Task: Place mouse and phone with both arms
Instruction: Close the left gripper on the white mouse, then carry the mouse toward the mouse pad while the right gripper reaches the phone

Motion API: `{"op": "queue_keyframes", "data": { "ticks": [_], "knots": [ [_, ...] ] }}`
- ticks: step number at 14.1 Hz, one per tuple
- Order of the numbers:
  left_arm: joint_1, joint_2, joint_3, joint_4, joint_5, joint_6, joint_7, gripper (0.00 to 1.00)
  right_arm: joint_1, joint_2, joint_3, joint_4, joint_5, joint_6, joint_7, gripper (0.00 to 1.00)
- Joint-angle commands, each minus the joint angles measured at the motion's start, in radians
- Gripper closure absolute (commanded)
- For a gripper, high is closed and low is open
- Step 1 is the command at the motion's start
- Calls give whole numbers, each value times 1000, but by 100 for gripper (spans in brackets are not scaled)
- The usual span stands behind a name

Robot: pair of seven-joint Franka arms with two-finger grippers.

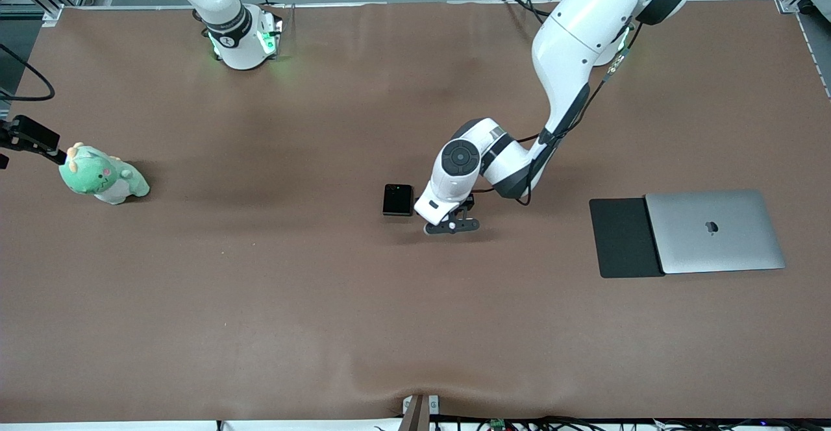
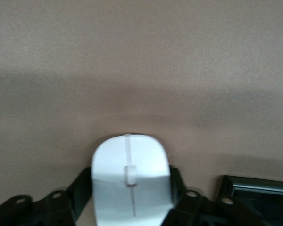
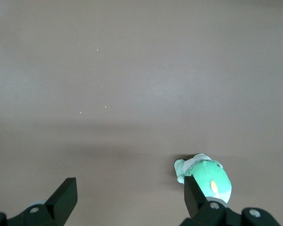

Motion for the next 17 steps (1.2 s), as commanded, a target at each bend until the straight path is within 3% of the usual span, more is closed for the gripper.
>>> {"op": "queue_keyframes", "data": {
  "ticks": [1,4,9,14,17],
  "knots": [
    [-6,-14,7,-6,31,-22,-54,49,-17,-8,13,-12,-9,1,-15,0],
    [11,-60,9,-24,33,-93,-30,49,1,-8,18,-12,-6,-8,-15,0],
    [64,-188,5,-139,31,-96,4,49,183,12,18,-12,-6,-22,29,0],
    [165,-324,-4,-266,33,-95,77,49,470,127,18,-12,1,-22,340,0],
    [241,-393,-7,-340,31,-90,171,48,636,232,19,-12,7,70,552,0]
  ]
}}
